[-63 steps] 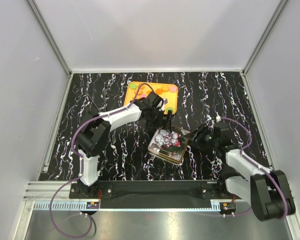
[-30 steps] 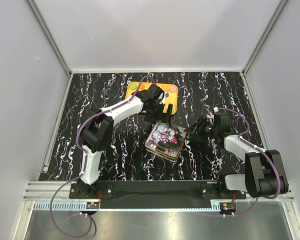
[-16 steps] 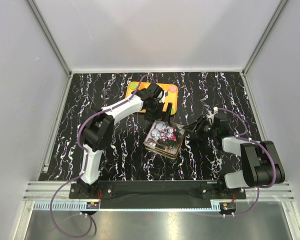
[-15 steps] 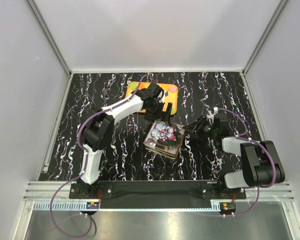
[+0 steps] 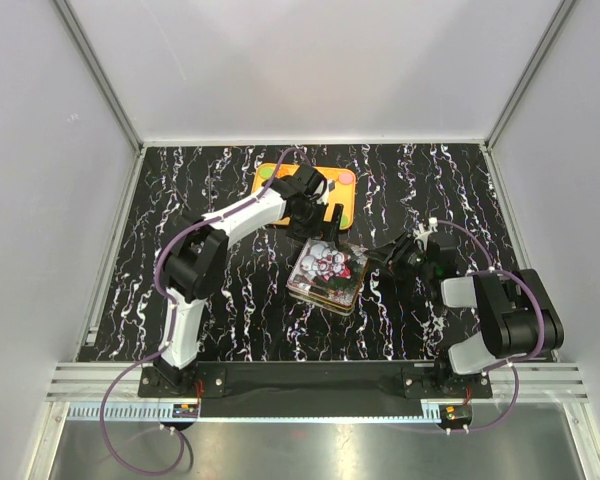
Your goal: Pack the cookies
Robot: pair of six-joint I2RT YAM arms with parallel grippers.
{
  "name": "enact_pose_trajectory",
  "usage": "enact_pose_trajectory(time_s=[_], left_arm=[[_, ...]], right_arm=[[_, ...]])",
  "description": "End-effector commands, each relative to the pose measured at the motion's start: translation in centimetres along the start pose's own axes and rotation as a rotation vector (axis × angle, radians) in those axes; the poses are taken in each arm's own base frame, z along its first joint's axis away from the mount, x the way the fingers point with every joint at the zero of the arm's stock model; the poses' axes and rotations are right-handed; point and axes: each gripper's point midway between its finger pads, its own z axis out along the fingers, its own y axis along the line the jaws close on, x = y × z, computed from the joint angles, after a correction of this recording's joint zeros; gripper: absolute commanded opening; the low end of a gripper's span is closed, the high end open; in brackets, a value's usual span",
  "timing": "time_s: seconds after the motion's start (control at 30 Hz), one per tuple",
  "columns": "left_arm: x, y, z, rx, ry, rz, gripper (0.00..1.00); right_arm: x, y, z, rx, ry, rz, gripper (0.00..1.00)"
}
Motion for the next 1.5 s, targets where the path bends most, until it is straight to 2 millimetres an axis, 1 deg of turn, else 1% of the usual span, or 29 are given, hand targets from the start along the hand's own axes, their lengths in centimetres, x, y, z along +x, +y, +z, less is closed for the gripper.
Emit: enact_pose_trajectory(time_s=[0.0, 0.07, 0.13, 0.17, 0.23, 0.27, 0.3, 0.33, 0.43, 0.47, 0.5, 0.57, 0.6, 0.67, 0.7, 0.73, 0.77, 0.83, 0.9, 0.97, 1.03, 1.07, 1.1, 1.2, 1.23, 1.27, 1.3, 1.4, 1.47], left_arm=[[1.3, -2.1, 1.2, 0.056, 0.044, 0.039, 0.97], [1.4, -2.3, 1.1, 0.062, 0.042, 0.043, 0.97], [1.3, -2.5, 0.9, 0.065, 0.04, 0.046, 0.97], [1.3, -2.5, 0.9, 0.067, 0.039, 0.048, 0.97], [1.2, -2.7, 0.4, 0.072, 0.033, 0.053, 0.97], [1.2, -2.7, 0.3, 0.072, 0.033, 0.055, 0.97], [1.0, -2.9, 0.0, 0.073, 0.026, 0.057, 0.97], [1.0, -2.9, -0.1, 0.075, 0.026, 0.059, 0.97], [1.1, -3.2, -0.3, 0.086, 0.029, 0.062, 0.97], [1.3, -3.2, -0.3, 0.081, 0.035, 0.061, 0.97], [1.4, -3.2, -0.4, 0.079, 0.037, 0.065, 0.97], [1.6, -3.1, -0.4, 0.078, 0.041, 0.066, 0.97], [1.8, -3.0, -0.4, 0.076, 0.044, 0.068, 0.97], [2.2, -2.8, -0.5, 0.068, 0.05, 0.07, 0.97], [2.3, -2.8, -0.6, 0.068, 0.05, 0.07, 0.97], [2.4, -2.7, -0.5, 0.066, 0.052, 0.069, 0.97], [2.5, -2.7, -0.7, 0.065, 0.05, 0.07, 0.97], [2.6, -2.6, -0.8, 0.062, 0.045, 0.068, 0.98], [2.9, -2.6, -0.9, 0.062, 0.05, 0.067, 0.98], [3.2, -2.6, -0.7, 0.064, 0.053, 0.067, 0.98], [3.3, -2.6, -0.5, 0.065, 0.059, 0.07, 0.97], [3.5, -2.6, -0.3, 0.064, 0.065, 0.071, 0.97], [3.6, -2.6, -0.2, 0.064, 0.067, 0.075, 0.97], [3.7, -2.6, -0.1, 0.066, 0.074, 0.077, 0.97], [3.8, -2.5, -0.1, 0.064, 0.076, 0.078, 0.97], [3.7, -2.6, -0.2, 0.065, 0.073, 0.079, 0.97], [3.7, -2.6, -0.2, 0.065, 0.073, 0.079, 0.97], [3.7, -2.5, -0.2, 0.062, 0.075, 0.081, 0.97], [3.9, -2.4, -0.1, 0.061, 0.083, 0.082, 0.97]], right_arm=[[4.2, -7.2, -1.2, 0.287, 0.063, 0.092, 0.0], [4.6, -7.0, -1.3, 0.293, 0.07, 0.086, 0.0], [4.6, -6.3, -1.5, 0.285, 0.063, 0.061, 0.0], [4.9, -6.4, -1.7, 0.297, 0.068, 0.06, 0.0], [4.8, -5.4, -2.0, 0.283, 0.053, 0.04, 0.0], [5.5, -5.3, -2.3, 0.295, 0.069, 0.036, 0.0], [5.4, -4.4, -2.4, 0.279, 0.058, 0.022, 0.0], [5.5, -4.3, -2.6, 0.288, 0.051, 0.017, 0.0], [6.6, -3.6, -2.9, 0.287, 0.058, 0.012, 0.0], [7.1, -3.7, -3.1, 0.301, 0.068, 0.01, 0.0], [7.9, -3.3, -3.0, 0.297, 0.082, 0.0, 0.0], [8.6, -3.5, -3.1, 0.333, 0.073, -0.028, 0.01], [9.2, -2.7, -3.0, 0.324, 0.08, -0.053, 0.02], [9.5, -3.0, -3.3, 0.368, 0.072, -0.078, 0.06], [9.5, -2.3, -3.1, 0.365, 0.07, -0.104, 0.08], [10.1, -2.9, -3.5, 0.408, 0.082, -0.126, 0.13], [10.3, -2.8, -3.5, 0.409, 0.084, -0.14, 0.16], [10.7, -3.3, -3.7, 0.423, 0.091, -0.14, 0.24], [10.8, -4.4, -3.9, 0.452, 0.095, -0.144, 0.38], [10.7, -4.6, -3.7, 0.45, 0.085, -0.15, 0.45], [10.2, -3.8, -3.1, 0.419, 0.069, -0.163, 0.45], [10.0, -3.6, -3.0, 0.411, 0.068, -0.192, 0.47], [9.7, -2.8, -2.7, 0.388, 0.061, -0.212, 0.55], [8.9, -1.0, -2.5, 0.332, 0.042, -0.256, 0.67], [8.6, -0.8, -2.6, 0.341, 0.027, -0.266, 0.68], [7.8, -0.6, -2.7, 0.355, -0.002, -0.282, 0.65], [7.9, -1.3, -3.0, 0.387, 0.009, -0.284, 0.64], [7.8, -1.1, -3.1, 0.379, 0.008, -0.295, 0.64], [7.2, -0.9, -3.2, 0.359, -0.01, -0.303, 0.65]])
